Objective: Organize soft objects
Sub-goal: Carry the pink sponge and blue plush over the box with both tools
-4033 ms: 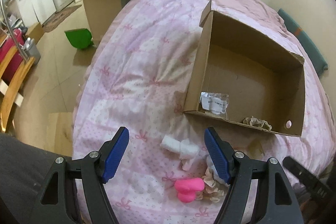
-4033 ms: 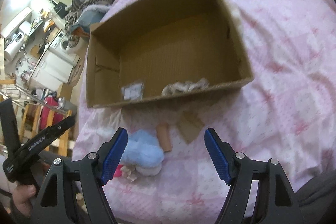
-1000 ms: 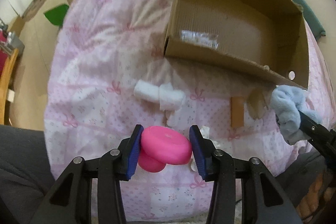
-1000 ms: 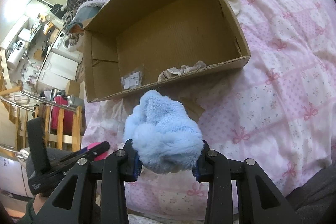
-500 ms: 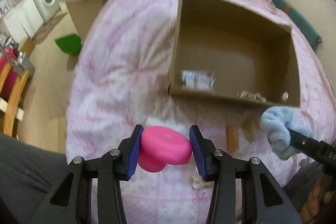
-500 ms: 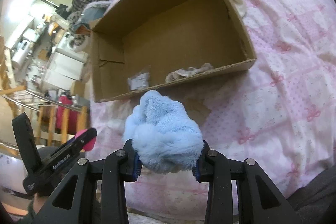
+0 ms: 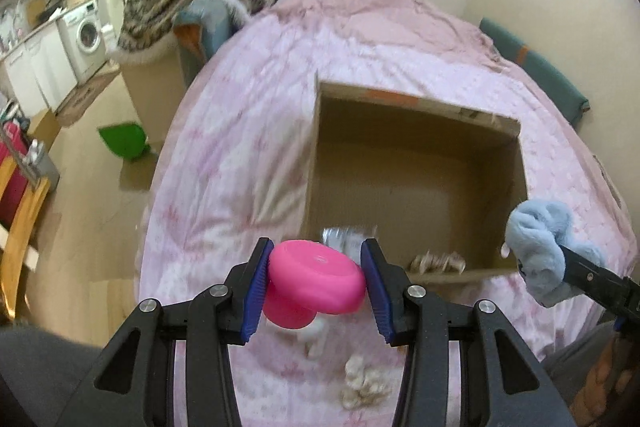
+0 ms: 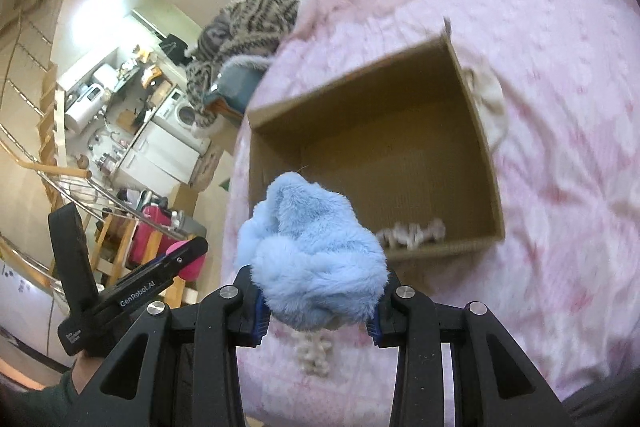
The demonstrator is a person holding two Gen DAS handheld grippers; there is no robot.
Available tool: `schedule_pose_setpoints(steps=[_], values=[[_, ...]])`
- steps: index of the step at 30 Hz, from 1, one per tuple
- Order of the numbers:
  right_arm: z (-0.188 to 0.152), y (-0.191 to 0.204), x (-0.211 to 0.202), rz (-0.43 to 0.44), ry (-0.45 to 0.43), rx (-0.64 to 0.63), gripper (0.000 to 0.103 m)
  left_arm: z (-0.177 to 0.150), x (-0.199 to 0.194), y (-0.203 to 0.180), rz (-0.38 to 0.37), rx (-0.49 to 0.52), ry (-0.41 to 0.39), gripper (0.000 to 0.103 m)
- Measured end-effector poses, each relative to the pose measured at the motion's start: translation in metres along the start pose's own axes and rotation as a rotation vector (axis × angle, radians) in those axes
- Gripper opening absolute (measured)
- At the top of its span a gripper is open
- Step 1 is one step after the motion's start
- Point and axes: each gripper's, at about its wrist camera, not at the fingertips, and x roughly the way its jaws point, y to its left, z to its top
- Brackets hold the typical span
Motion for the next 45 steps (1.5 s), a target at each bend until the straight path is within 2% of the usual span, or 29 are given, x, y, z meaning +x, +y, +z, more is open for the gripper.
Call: schedule_pose_setpoints(steps=[8, 15, 19, 23, 28, 35, 40, 45], values=[[0.047, 0.0, 0.01, -0.072, -0.059, -0.038, 0.039, 0.041, 0.026, -0.031, -0.005, 0.071, -0.002, 0.041], [0.063, -0.02, 0.031, -0.137, -0.063, -0.028, 0.039, 0.051, 0.064, -0.055, 0.012, 0.118, 0.034, 0.041], [0.063, -0.036, 0.047, -0.154, -0.047, -0.011, 0.039, 0.051, 0.083, -0.065, 0.047, 0.141, 0.036, 0.041], [0.059, -0.053, 0.062, -0.196, -0.012, 0.039, 0.039, 0.053, 0.104, -0.073, 0.056, 0.15, 0.07, 0.041], [0.059, -0.064, 0.069, -0.207, 0.02, 0.085, 0.039, 0.051, 0.12, -0.084, 0.074, 0.186, 0.065, 0.041], [0.06, -0.061, 0.078, -0.23, 0.041, 0.066, 0.041, 0.048, 0.132, -0.096, 0.071, 0.237, 0.055, 0.041], [0.059, -0.06, 0.082, -0.208, 0.057, 0.062, 0.041, 0.045, 0.139, -0.101, 0.08, 0.268, 0.056, 0.041], [0.058, -0.055, 0.085, -0.215, 0.065, 0.037, 0.041, 0.045, 0.148, -0.098, 0.074, 0.239, 0.089, 0.042]])
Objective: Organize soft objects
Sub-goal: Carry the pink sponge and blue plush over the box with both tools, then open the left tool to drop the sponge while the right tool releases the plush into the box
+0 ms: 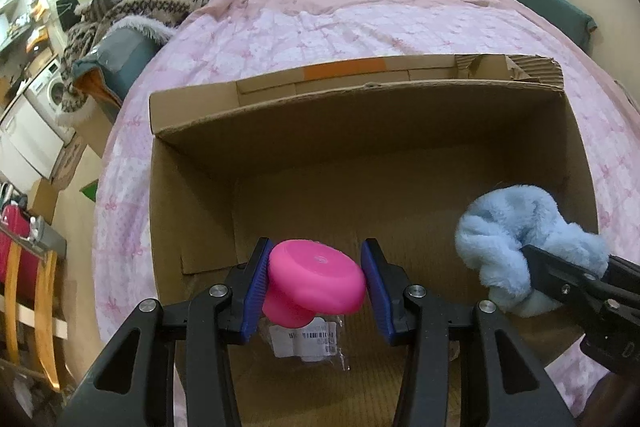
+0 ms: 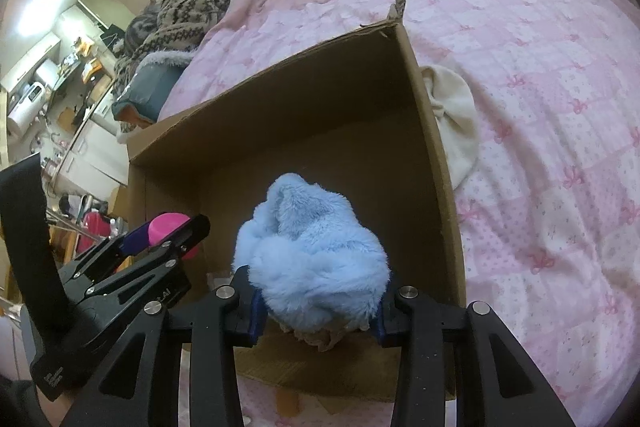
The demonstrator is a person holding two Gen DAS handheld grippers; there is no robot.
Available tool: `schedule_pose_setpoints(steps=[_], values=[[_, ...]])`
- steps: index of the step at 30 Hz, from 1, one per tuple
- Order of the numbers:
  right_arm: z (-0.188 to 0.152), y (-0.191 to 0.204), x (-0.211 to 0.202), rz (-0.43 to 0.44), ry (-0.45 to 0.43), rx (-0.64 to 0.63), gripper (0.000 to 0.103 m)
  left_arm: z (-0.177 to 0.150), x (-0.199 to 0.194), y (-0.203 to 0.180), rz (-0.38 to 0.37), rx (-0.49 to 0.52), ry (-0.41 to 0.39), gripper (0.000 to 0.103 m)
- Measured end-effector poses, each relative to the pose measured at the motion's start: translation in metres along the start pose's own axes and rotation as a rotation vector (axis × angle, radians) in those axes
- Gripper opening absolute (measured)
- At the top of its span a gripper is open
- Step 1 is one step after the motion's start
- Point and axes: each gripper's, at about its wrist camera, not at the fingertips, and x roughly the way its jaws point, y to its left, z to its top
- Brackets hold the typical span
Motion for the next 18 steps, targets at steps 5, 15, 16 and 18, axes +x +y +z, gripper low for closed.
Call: schedule_pose_setpoints(steps=[5, 15, 16, 18], values=[[0.0011, -0.0012, 0.0004, 0.001, -0.004, 0.008, 0.041, -0.0005, 0.0026, -0.0004, 0.0, 0.004, 0.008, 0.042], [0.0025, -0.0011, 0.0014, -0.008, -0.011, 0.001, 0.043, -0.0031, 0.0013, -0.0008, 0.011, 0.009, 0.011, 0.042], [0.0024, -0.0003, 0.001, -0.008, -0.012, 0.0, 0.043, -0.0032, 0.0013, -0.0004, 0.005, 0.009, 0.015, 0.042], [0.0027, 0.0003, 0.0006, -0.007, -0.014, -0.006, 0.043, -0.0036, 0.0002, -0.0003, -0.007, 0.009, 0.016, 0.042]])
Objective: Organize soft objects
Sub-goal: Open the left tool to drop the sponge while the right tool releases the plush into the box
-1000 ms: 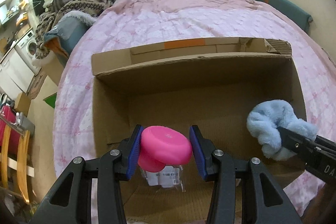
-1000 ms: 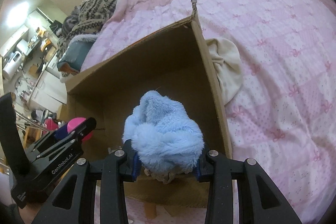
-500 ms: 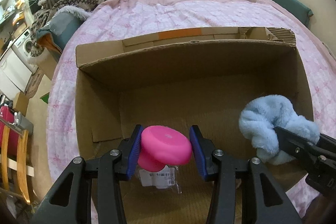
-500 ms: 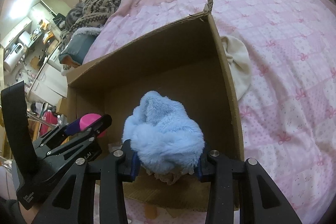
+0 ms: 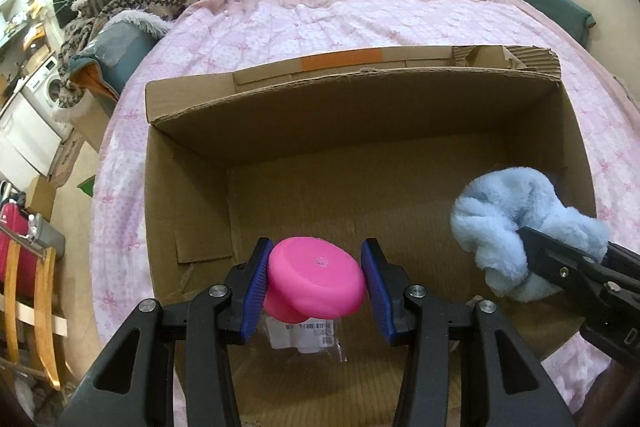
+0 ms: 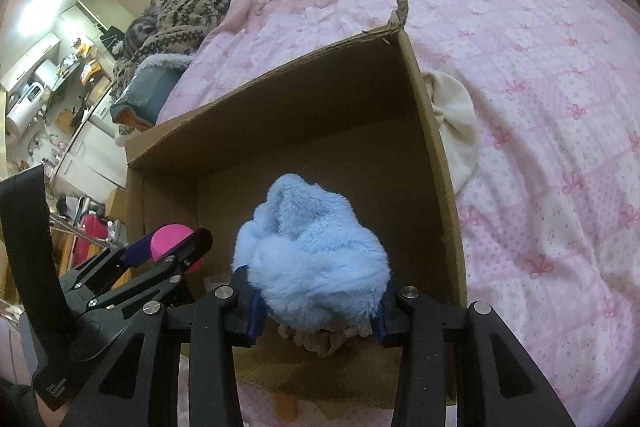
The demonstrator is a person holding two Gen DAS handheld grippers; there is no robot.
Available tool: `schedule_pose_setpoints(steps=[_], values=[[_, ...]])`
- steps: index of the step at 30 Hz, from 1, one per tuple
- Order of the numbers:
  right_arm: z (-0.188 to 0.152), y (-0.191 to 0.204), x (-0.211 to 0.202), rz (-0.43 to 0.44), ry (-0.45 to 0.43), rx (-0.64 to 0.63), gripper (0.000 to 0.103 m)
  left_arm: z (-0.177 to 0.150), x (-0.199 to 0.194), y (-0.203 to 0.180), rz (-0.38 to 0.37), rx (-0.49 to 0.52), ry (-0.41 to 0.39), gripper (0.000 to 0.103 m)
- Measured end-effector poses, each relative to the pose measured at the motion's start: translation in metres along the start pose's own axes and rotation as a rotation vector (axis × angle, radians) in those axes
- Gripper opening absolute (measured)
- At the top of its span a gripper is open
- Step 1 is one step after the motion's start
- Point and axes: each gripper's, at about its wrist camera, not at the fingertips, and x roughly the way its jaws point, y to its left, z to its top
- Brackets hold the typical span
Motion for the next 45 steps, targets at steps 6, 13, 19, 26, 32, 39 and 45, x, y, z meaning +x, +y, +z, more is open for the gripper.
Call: schedule_pose_setpoints(steps=[6, 13, 19, 26, 32, 39, 45], values=[[0.001, -0.002, 0.0, -0.011, -0.005, 0.006, 0.043, -0.001, -0.004, 0.0, 0.014, 0.004, -0.004, 0.055], [0.001, -0.001, -0.002, -0.025, -0.016, -0.01, 0.043, -0.002, -0.009, -0.003, 0.043, 0.02, -0.01, 0.067], [0.002, 0.002, -0.005, -0.031, -0.046, -0.038, 0.044, -0.003, -0.017, -0.001, 0.037, 0.012, -0.022, 0.073], [0.002, 0.011, -0.011, -0.051, -0.091, -0.09, 0.044, -0.004, -0.025, 0.003, 0.032, -0.008, -0.029, 0.073], [0.004, 0.005, -0.012, -0.053, -0.09, -0.059, 0.061, -0.006, -0.029, 0.009, 0.025, -0.04, -0.03, 0.077], [0.003, 0.004, -0.019, -0.036, -0.102, -0.037, 0.077, -0.007, -0.035, 0.014, 0.018, -0.052, -0.038, 0.079], [0.0, 0.0, -0.03, -0.003, -0.12, 0.005, 0.087, -0.012, -0.045, 0.024, 0.015, -0.065, -0.047, 0.079]])
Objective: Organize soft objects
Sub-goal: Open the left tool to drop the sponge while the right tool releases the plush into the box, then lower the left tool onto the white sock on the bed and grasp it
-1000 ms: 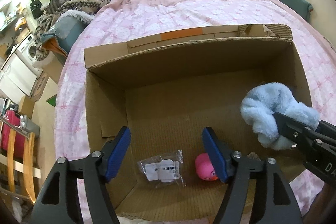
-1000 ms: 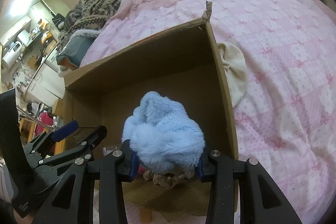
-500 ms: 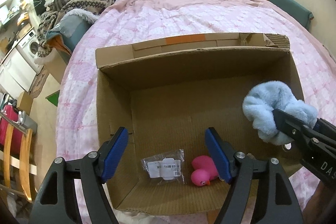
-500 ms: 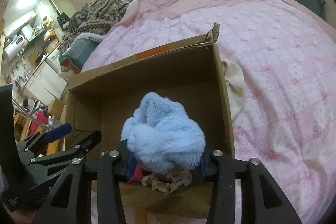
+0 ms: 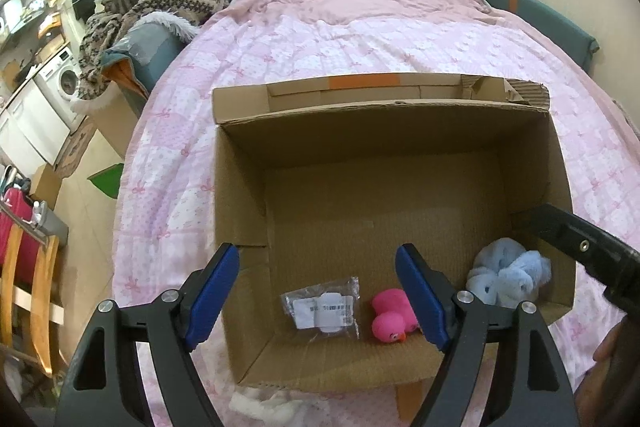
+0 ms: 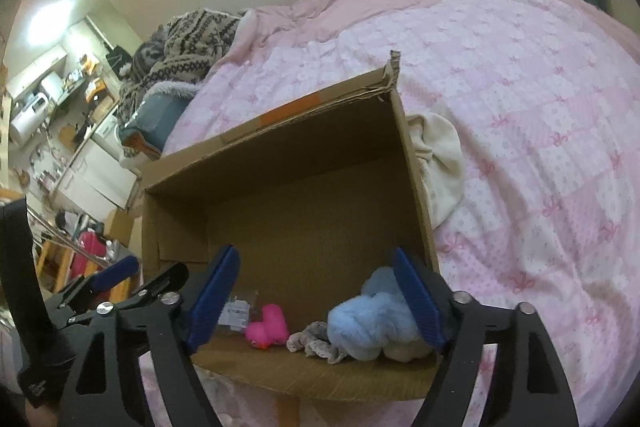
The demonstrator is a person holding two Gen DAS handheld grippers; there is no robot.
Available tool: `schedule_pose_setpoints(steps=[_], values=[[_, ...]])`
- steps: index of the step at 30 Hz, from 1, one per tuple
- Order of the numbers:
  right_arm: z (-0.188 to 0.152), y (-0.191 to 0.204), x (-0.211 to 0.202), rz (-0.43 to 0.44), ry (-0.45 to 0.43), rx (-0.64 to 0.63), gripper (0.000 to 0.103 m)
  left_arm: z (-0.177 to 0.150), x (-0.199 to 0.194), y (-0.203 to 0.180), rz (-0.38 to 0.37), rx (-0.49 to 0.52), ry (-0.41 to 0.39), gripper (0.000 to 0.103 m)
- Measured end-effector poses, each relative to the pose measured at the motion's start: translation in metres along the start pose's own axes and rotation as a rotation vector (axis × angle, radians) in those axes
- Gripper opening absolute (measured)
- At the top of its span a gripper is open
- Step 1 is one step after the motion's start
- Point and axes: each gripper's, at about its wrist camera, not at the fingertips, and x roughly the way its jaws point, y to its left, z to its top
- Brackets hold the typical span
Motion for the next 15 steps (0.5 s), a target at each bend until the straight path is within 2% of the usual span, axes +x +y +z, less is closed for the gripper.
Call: schedule_pose_setpoints(steps=[6, 15], values=[[-0.006, -0.011, -0.007, 0.026, 0.035, 0.073, 0.087, -0.011, -0.021, 0.023, -0.026, -0.058, -0.019, 0.079], [-0.016, 0.0, -0.029, 0.013, 0.034, 0.014, 0.087, -0.041, -0.049, 0.052, -0.042, -0.074, -0.028, 0.079]])
